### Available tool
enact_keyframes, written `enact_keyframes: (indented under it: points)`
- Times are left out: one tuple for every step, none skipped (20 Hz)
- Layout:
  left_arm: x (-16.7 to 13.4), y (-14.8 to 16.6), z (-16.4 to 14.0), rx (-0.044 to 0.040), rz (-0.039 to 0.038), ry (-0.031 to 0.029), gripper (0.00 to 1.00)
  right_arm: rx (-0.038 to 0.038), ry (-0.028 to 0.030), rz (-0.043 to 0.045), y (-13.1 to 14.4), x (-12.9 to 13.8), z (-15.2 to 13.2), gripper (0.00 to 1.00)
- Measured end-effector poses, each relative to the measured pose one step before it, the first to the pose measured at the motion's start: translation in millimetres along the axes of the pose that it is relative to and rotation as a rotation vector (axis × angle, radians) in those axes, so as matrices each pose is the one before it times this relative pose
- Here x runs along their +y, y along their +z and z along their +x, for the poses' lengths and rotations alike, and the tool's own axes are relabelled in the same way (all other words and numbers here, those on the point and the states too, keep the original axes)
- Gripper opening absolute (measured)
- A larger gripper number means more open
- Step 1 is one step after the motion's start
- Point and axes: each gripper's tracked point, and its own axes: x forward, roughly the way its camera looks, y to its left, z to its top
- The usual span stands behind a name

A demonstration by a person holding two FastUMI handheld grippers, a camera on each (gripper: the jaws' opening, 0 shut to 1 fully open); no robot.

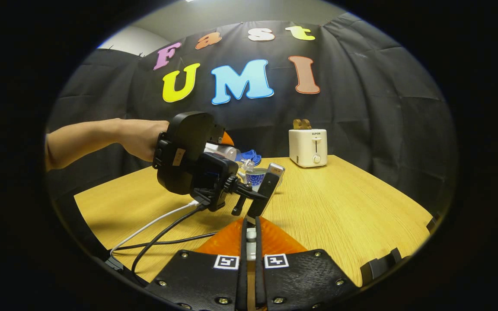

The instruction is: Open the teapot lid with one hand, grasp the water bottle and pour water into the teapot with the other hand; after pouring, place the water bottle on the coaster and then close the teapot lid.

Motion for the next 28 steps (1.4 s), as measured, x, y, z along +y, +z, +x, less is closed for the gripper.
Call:
enact_keyframes:
  points:
    - [2.86,0.58,-1.34,-0.00232,0.02015,0.00575,0.84,0.00028,0.00088,0.00190,-0.68,-0.81,-0.17,0.07]
    - [1.20,0.16,0.61,-0.00061,0.01772,0.00465,0.84,0.00005,-0.00013,0.00044,0.30,-0.08,-0.83,0.07]
    - [-0.33,-0.48,0.54,-0.00054,0.00959,-0.00194,0.84,-0.00096,-0.00123,-0.00064,-0.07,0.05,-1.04,0.07]
    - [-0.68,-0.41,-0.34,0.00178,0.01392,-0.00653,0.84,0.00034,0.00051,-0.00045,0.20,0.06,0.12,0.07]
    - [2.83,0.28,-0.97,0.00277,0.01280,-0.00285,0.84,0.00106,0.00055,-0.00037,-0.55,0.31,0.63,0.07]
    - [0.11,-1.00,1.09,-0.00022,0.00409,-0.00588,0.84,-0.00013,0.00001,0.00076,0.13,-0.50,0.10,0.07]
    - [0.36,0.26,0.44,0.00002,0.00490,-0.00105,0.84,-0.00321,-0.00055,0.00358,-0.20,-1.24,-1.05,0.07]
    - [0.53,-0.25,-0.25,0.00238,0.00779,0.00130,0.84,-0.00332,0.00012,0.00464,0.97,-1.06,-0.26,0.07]
    - [0.51,-0.61,-0.47,0.00034,0.01234,-0.00341,0.84,0.00079,-0.00151,0.00110,-0.53,0.48,0.83,0.07]
    - [0.70,0.14,0.84,-0.00002,0.01267,0.00157,0.84,0.00130,0.00035,0.00168,1.09,0.44,0.37,0.07]
    - [1.74,-0.13,-0.24,-0.00143,0.01243,0.00456,0.84,-0.00085,-0.00077,0.00267,-0.07,-0.71,-0.13,0.07]
    - [-0.96,1.64,0.84,0.00079,0.00760,-0.00154,0.84,-0.00024,-0.00042,0.00012,1.06,0.08,-0.11,0.07]
    - [0.90,1.78,-1.30,-0.00348,0.00695,-0.00102,0.84,-0.00042,-0.00049,-0.00098,-1.12,-0.26,-0.07,0.07]
    - [0.88,2.23,0.18,-0.00048,0.01111,0.00212,0.84,-0.00072,0.00136,-0.00052,0.40,0.47,-0.13,0.07]
    - [0.85,0.54,1.23,-0.00123,0.01093,-0.00249,0.84,0.00033,0.00162,-0.00009,0.32,0.72,0.46,0.07]
    - [0.73,2.53,0.48,-0.00044,0.01153,0.00149,0.84,0.00015,0.00078,-0.00034,0.69,0.34,-0.07,0.07]
    - [3.25,0.60,-1.90,-0.00174,0.01029,0.00550,0.84,-0.00117,-0.00043,-0.00144,0.07,-0.35,-0.40,0.07]
    - [0.11,-0.49,-0.33,0.00344,0.00824,-0.00346,0.84,-0.00052,-0.00149,-0.00058,0.03,-0.64,-0.01,0.07]
    - [-0.20,-1.24,0.95,0.00302,0.00774,-0.00590,0.84,0.00015,-0.00038,0.00068,-1.01,-0.80,-0.95,0.07]
    - [0.19,-1.76,0.63,0.00386,0.01060,-0.00295,0.84,0.00070,0.00049,0.00034,0.07,-0.13,-0.02,0.07]
    - [1.27,-2.07,1.27,0.00522,0.00933,0.00205,0.84,-0.00064,0.00034,0.00041,-0.56,0.27,0.00,0.07]
    - [0.14,-1.69,-3.55,0.00289,0.00622,-0.00056,0.84,-0.00136,-0.00129,0.00006,0.78,-0.44,-0.18,0.07]
    - [0.52,-0.30,3.20,0.00188,0.00285,0.00306,0.71,0.00064,0.00006,-0.00074,0.35,0.10,0.46,0.07]
    - [0.77,0.86,-1.29,-0.00110,0.00527,0.00235,0.75,0.00056,-0.00023,-0.00001,0.75,0.34,0.31,0.07]
    - [1.25,0.38,0.28,-0.00148,0.00044,0.00150,0.80,0.00145,0.00081,0.00044,-1.42,-0.58,-0.18,0.07]
    - [1.88,0.50,-0.16,-0.00069,0.00569,0.00690,0.84,0.00075,-0.00039,-0.00045,-0.71,-0.03,-0.16,0.07]
    - [3.36,1.75,-1.16,-0.00313,0.00449,0.00841,0.84,-0.00008,-0.00073,0.00019,0.02,-0.29,-0.13,0.07]
    - [0.25,-0.67,-0.59,0.00217,0.00373,0.00244,0.84,-0.00040,-0.00046,0.00017,1.02,0.12,0.08,0.07]
